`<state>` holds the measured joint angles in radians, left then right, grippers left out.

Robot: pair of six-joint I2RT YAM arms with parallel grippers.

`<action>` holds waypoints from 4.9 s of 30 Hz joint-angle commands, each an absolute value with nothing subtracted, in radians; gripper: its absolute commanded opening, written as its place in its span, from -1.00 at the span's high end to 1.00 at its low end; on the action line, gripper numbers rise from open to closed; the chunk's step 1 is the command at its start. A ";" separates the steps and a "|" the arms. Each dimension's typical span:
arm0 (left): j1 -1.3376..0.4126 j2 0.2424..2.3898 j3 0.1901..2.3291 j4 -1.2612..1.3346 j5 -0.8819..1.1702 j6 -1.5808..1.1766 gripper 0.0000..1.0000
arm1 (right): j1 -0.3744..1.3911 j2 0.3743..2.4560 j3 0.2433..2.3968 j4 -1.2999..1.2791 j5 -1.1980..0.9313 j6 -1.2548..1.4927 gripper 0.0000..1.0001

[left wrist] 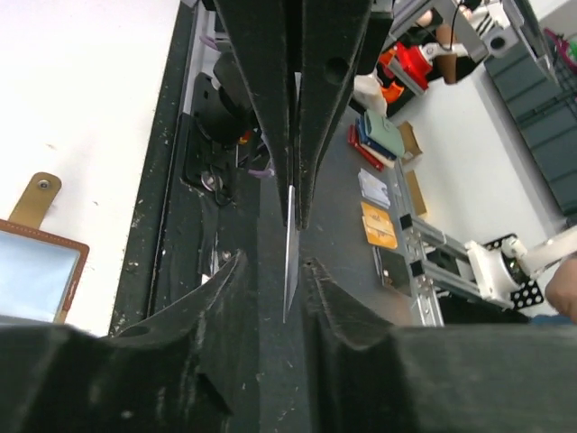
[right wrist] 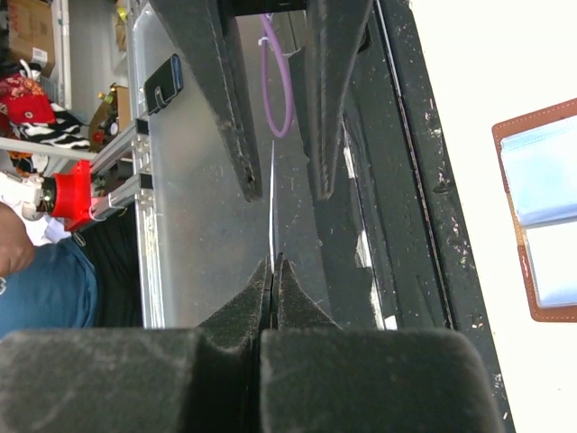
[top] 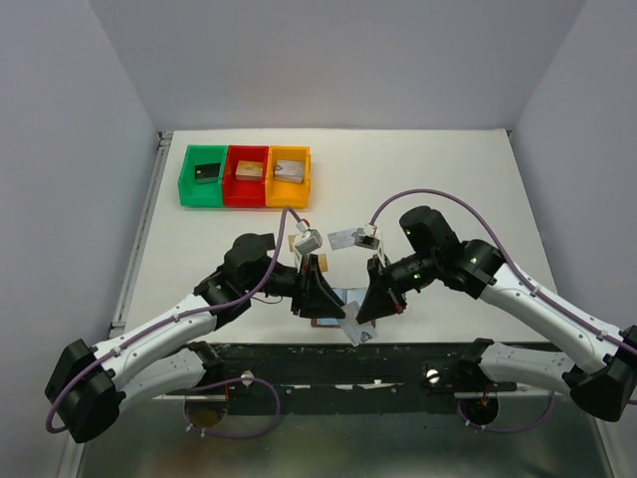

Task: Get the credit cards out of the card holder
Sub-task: Place the credit card at the center of the board, then reset both arms

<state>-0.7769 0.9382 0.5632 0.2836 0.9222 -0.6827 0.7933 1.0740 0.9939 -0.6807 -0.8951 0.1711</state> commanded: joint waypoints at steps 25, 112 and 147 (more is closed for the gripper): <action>-0.641 0.657 0.152 0.925 0.410 -1.141 1.00 | 0.644 0.853 0.603 0.176 -0.663 0.865 -0.20; -0.457 0.528 0.411 -0.293 0.342 -0.742 -0.58 | 0.345 1.933 1.190 -0.535 -0.712 0.328 0.74; -0.456 0.601 0.537 -0.543 0.043 -0.775 -0.87 | 0.428 1.045 0.899 -0.540 -0.135 0.400 0.19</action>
